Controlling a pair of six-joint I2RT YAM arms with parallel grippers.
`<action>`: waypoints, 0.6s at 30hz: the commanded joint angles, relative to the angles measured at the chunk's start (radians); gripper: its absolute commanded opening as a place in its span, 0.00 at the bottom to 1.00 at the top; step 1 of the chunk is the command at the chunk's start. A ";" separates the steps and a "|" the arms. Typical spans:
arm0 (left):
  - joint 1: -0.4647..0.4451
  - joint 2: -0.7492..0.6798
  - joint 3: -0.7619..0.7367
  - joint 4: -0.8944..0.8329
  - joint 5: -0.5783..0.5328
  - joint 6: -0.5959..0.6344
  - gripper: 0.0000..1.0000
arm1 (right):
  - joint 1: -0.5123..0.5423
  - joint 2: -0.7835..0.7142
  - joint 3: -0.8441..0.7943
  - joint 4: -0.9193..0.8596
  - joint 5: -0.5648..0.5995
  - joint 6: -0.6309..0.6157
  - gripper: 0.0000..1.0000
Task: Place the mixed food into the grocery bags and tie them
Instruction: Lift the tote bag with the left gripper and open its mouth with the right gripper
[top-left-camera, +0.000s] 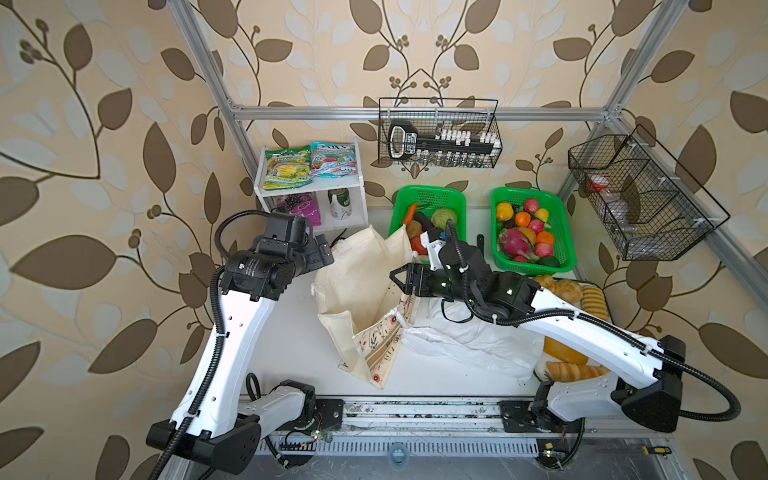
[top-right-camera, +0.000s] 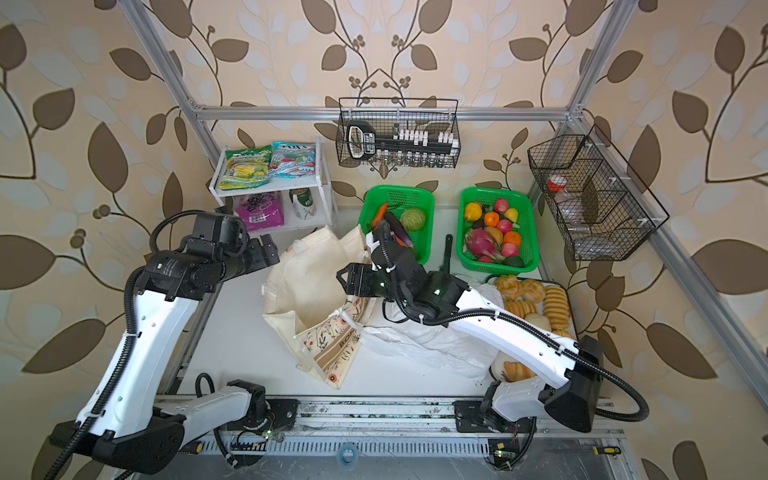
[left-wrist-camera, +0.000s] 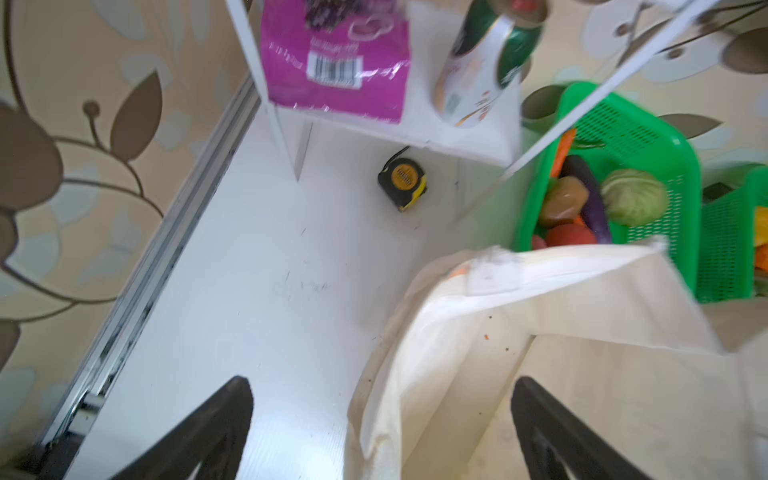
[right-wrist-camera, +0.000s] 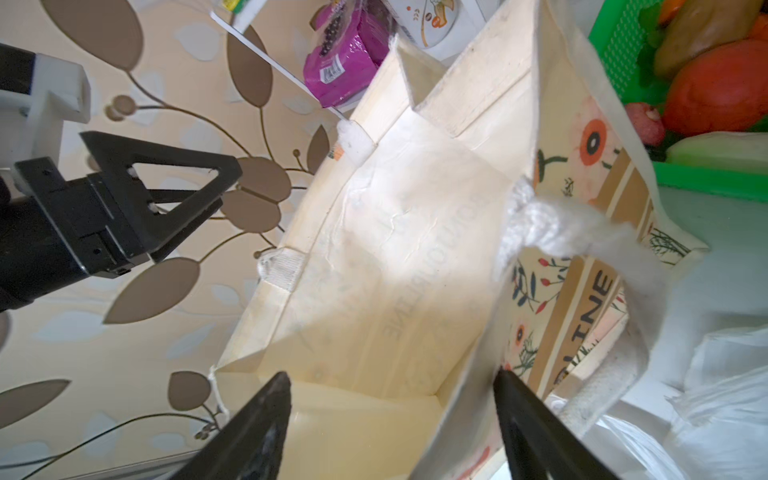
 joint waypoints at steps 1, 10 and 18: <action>0.061 0.025 -0.071 0.016 0.272 0.049 0.99 | -0.001 0.081 0.097 -0.166 0.083 -0.055 0.70; 0.067 0.067 -0.153 0.112 0.649 0.069 0.39 | -0.131 -0.002 -0.003 -0.178 0.084 -0.156 0.10; 0.065 -0.023 -0.138 0.087 0.737 -0.019 0.00 | -0.182 -0.007 0.028 -0.249 0.120 -0.285 0.01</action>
